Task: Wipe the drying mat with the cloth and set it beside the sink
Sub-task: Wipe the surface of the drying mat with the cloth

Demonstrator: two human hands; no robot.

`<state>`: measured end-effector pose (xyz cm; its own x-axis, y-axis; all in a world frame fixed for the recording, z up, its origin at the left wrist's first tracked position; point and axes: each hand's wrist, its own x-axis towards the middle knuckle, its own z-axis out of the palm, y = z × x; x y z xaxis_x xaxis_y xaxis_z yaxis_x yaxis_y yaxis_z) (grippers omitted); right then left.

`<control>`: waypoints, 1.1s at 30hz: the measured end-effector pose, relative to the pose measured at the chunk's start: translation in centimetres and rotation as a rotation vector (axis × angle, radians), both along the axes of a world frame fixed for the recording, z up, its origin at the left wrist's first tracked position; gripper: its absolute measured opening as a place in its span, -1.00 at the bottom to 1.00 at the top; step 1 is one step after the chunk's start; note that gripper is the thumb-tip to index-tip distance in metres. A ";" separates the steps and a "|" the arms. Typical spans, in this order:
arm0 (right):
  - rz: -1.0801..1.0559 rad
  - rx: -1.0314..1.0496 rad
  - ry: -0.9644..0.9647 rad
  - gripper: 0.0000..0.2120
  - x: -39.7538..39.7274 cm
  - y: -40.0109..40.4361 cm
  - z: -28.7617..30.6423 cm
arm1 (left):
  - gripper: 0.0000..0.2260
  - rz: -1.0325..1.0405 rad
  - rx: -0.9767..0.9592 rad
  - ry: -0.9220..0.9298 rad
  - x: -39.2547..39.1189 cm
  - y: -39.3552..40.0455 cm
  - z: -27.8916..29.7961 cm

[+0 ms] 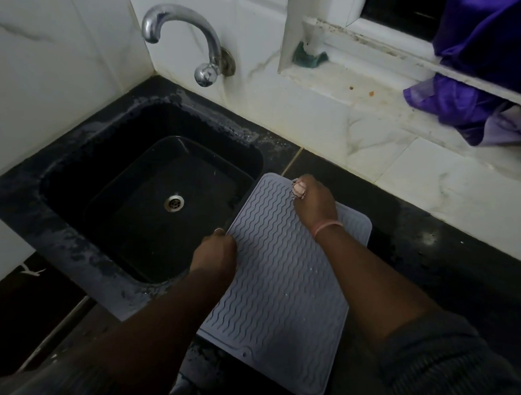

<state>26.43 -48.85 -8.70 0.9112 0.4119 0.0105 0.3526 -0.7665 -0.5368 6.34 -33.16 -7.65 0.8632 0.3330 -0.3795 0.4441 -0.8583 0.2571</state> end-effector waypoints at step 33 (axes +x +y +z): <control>0.110 -0.093 -0.052 -0.76 -4.6 -0.8 0.6 | -0.27 -0.169 0.004 0.215 -3.0 -2.0 1.9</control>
